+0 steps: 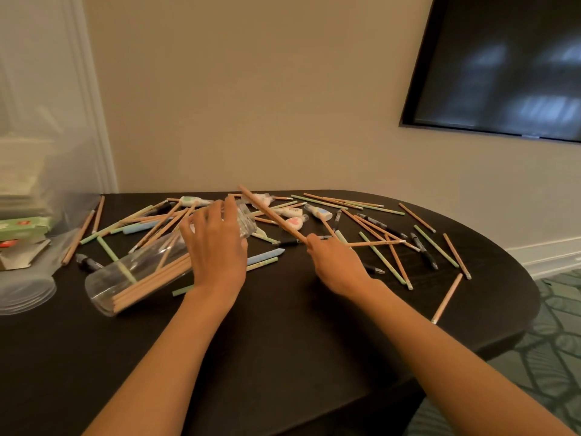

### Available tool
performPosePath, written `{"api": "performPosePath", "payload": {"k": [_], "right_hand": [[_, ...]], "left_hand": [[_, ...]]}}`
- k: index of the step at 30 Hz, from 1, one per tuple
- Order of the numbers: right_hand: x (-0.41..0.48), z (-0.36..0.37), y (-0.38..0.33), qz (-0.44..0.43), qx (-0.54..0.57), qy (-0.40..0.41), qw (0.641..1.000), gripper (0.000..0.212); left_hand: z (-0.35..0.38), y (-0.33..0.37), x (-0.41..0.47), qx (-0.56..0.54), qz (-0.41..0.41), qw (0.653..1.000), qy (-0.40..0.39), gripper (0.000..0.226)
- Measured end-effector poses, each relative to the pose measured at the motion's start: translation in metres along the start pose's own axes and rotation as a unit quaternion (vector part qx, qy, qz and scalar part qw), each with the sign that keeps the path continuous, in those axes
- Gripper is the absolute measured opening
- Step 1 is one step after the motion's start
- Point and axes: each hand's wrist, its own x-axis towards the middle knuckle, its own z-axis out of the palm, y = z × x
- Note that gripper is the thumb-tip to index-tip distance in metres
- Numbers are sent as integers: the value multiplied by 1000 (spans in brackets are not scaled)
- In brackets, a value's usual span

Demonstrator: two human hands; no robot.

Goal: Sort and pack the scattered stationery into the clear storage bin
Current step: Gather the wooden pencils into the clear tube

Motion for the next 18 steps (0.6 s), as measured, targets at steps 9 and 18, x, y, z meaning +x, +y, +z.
{"api": "performPosePath", "payload": {"k": [9, 18], "right_hand": [[-2, -3, 1, -8, -83, 15, 996, 28], [16, -23, -35, -17, 75, 232, 970, 25]], "left_hand": [[-4, -3, 2, -12, -18, 1000, 10, 69], [-2, 11, -8, -15, 47, 999, -22, 63]]}}
